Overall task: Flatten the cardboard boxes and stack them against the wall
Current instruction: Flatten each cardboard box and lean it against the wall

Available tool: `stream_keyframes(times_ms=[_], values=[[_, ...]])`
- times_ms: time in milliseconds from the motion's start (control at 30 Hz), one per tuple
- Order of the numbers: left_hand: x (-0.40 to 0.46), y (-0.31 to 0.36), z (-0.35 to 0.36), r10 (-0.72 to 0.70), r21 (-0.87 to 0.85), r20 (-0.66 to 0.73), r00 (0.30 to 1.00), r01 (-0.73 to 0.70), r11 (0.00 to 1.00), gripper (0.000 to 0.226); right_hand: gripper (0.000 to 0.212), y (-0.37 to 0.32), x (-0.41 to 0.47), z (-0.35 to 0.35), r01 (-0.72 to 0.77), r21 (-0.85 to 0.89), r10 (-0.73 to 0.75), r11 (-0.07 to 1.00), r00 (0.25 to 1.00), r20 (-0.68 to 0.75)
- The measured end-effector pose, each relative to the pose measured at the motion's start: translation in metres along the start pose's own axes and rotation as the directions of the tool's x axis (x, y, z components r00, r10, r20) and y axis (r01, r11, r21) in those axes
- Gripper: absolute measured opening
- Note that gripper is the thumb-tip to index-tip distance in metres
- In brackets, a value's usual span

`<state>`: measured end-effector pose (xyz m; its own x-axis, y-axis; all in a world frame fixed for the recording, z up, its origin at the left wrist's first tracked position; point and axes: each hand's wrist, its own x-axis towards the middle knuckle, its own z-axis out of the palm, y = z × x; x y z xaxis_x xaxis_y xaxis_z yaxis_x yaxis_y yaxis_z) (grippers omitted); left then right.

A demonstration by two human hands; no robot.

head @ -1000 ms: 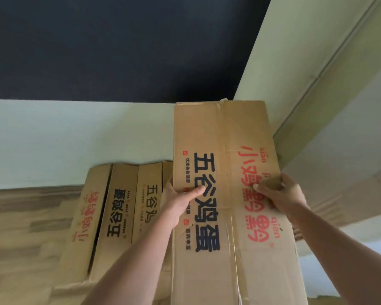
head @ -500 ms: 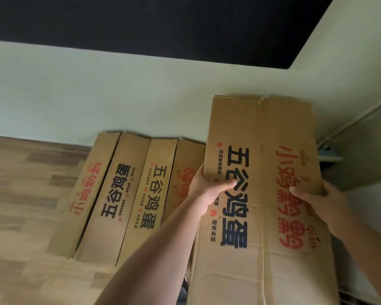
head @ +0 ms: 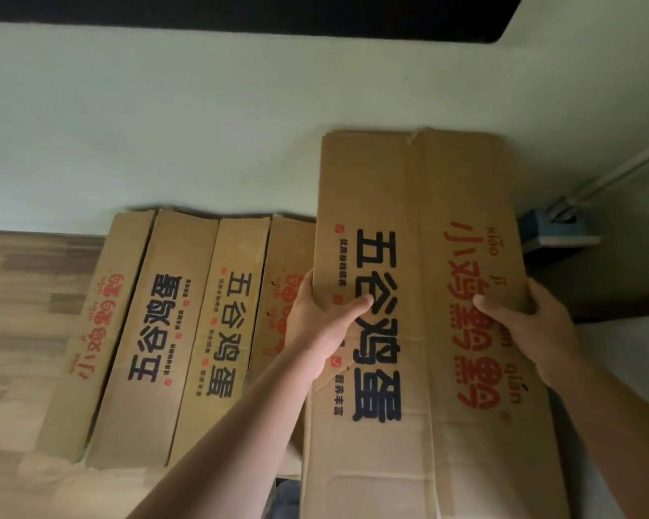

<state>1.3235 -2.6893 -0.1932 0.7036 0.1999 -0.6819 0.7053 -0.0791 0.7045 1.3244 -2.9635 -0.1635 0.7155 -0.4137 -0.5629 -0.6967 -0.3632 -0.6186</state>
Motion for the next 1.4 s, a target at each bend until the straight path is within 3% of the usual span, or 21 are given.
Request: stream_keyframes(times_ms=[133,333,467,600,733,833,1000,1133,1267,1400], values=[[0.006,0.001,-0.003,-0.033,-0.014,-0.005,0.999,0.033,0.999,0.081,0.079,-0.008,0.001,0.006,-0.025,-0.031,0.025,0.999,1.000,-0.006],[0.016,0.006,-0.004,0.008,-0.009,0.031,0.999,-0.008,1.000,0.081,0.073,-0.013,0.002,0.009,-0.001,-0.029,-0.001,1.000,0.998,-0.056],[0.018,0.006,-0.007,0.045,0.035,0.054,0.998,-0.047,0.998,0.090,0.080,-0.009,-0.002,0.012,0.005,-0.052,-0.009,0.999,0.998,-0.067],[0.006,0.008,-0.013,0.102,0.186,0.099,0.990,-0.119,0.975,0.104,0.089,-0.016,-0.012,0.009,0.024,-0.205,-0.042,0.978,0.996,-0.083],[-0.026,0.009,-0.024,0.153,0.335,0.115,0.981,-0.184,0.924,0.092,0.077,-0.033,-0.039,0.013,0.129,-0.367,-0.153,0.921,0.987,-0.038],[-0.060,0.010,-0.049,0.195,0.402,0.141,0.971,-0.236,0.885,0.094,0.083,-0.045,-0.072,0.024,0.196,-0.435,-0.199,0.879,0.979,0.040],[-0.130,0.029,-0.120,0.244,0.472,0.055,0.968,-0.240,0.848,0.094,0.081,-0.084,-0.141,0.035,0.294,-0.528,-0.241,0.797,0.956,0.168],[-0.193,0.040,-0.192,0.323,0.463,-0.094,0.942,-0.246,0.852,0.088,0.078,-0.128,-0.211,0.054,0.432,-0.511,-0.328,0.743,0.901,0.284],[-0.242,0.044,-0.264,0.383,0.434,-0.247,0.890,-0.252,0.865,0.079,0.075,-0.173,-0.279,0.095,0.581,-0.459,-0.420,0.672,0.810,0.411],[-0.291,0.025,-0.342,0.331,0.329,-0.382,0.863,-0.208,0.921,0.085,0.074,-0.212,-0.356,0.154,0.704,-0.402,-0.494,0.585,0.702,0.513]])
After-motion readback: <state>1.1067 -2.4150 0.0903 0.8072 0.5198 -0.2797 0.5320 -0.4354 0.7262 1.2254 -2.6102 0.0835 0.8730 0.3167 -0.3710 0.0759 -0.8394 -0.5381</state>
